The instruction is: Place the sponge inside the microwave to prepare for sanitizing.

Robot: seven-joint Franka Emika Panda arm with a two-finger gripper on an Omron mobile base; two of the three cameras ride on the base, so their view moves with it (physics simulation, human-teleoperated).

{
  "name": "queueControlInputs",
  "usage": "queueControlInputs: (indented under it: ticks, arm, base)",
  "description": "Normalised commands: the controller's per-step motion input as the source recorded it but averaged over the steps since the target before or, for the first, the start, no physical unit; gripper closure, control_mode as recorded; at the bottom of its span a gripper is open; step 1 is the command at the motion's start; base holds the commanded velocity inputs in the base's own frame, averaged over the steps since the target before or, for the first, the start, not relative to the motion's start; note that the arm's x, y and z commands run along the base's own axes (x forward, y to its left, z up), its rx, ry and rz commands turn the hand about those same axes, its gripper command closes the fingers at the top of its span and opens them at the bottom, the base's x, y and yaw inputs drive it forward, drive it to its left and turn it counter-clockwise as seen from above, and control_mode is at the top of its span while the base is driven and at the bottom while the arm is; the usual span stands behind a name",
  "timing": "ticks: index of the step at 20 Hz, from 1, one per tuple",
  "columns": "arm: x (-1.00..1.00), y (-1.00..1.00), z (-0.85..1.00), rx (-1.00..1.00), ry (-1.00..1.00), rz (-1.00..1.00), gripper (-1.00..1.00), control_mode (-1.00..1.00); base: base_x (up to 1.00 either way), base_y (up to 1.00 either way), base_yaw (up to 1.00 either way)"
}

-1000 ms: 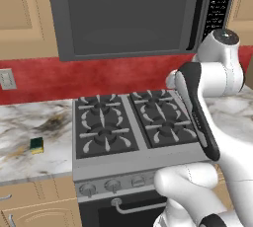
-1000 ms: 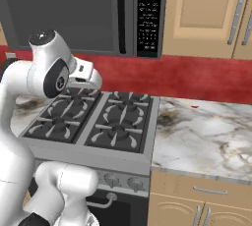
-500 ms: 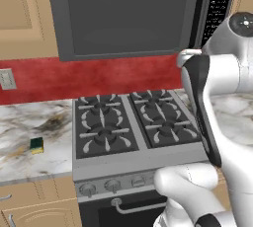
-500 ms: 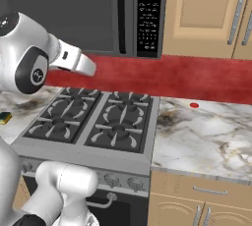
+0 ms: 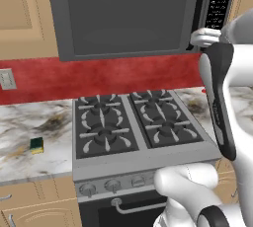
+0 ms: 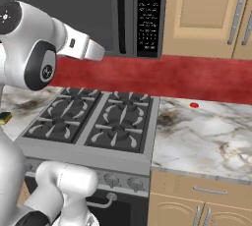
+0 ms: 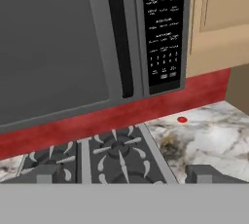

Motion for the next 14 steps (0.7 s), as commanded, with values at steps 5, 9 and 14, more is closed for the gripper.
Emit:
queueControlInputs:
  ticks: [5, 9, 14]
  arm:
    - [0.0, -0.1, 0.43, 0.0, -0.07, 0.0, -1.0, -1.0]
    - [0.04, -0.12, 0.0, 0.0, 0.0, 0.0, -1.0, -1.0]
    - [0.24, -0.12, 0.0, 0.01, 0.0, 0.0, -1.0, -1.0]
  base:
    - [0.0, 0.0, 0.0]
    - [0.0, 0.0, 0.0]
    - [0.0, 0.0, 0.0]
